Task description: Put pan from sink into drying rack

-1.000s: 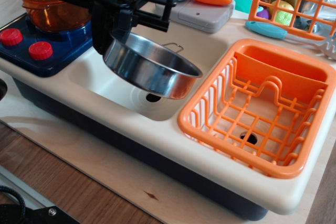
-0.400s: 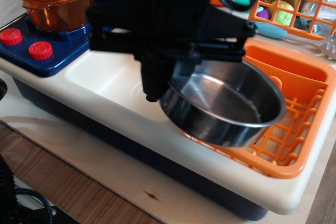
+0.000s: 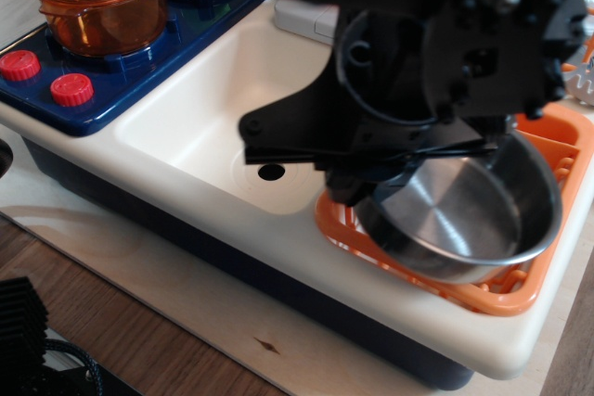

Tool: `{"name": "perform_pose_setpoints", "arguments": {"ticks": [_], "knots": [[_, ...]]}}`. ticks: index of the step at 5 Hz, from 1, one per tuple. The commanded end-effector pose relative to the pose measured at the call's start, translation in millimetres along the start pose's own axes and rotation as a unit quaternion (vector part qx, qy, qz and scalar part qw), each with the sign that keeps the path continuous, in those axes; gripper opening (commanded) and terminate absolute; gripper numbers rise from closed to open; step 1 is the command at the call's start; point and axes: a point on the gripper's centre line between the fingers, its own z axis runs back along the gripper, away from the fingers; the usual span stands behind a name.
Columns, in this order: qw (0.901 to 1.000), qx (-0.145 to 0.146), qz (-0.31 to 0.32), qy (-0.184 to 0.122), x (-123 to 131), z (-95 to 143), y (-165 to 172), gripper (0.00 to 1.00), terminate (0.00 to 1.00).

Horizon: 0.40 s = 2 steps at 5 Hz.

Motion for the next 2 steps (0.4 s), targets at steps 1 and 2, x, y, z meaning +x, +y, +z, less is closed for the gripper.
{"name": "perform_pose_setpoints", "arguments": {"ticks": [1, 2], "knots": [[0.9973, -0.044, -0.011, -0.057, 21.2, -15.5, -17.1, 1.0, 0.0], [0.9973, -0.044, -0.011, -0.057, 21.2, -15.5, -17.1, 1.0, 1.0]]}}
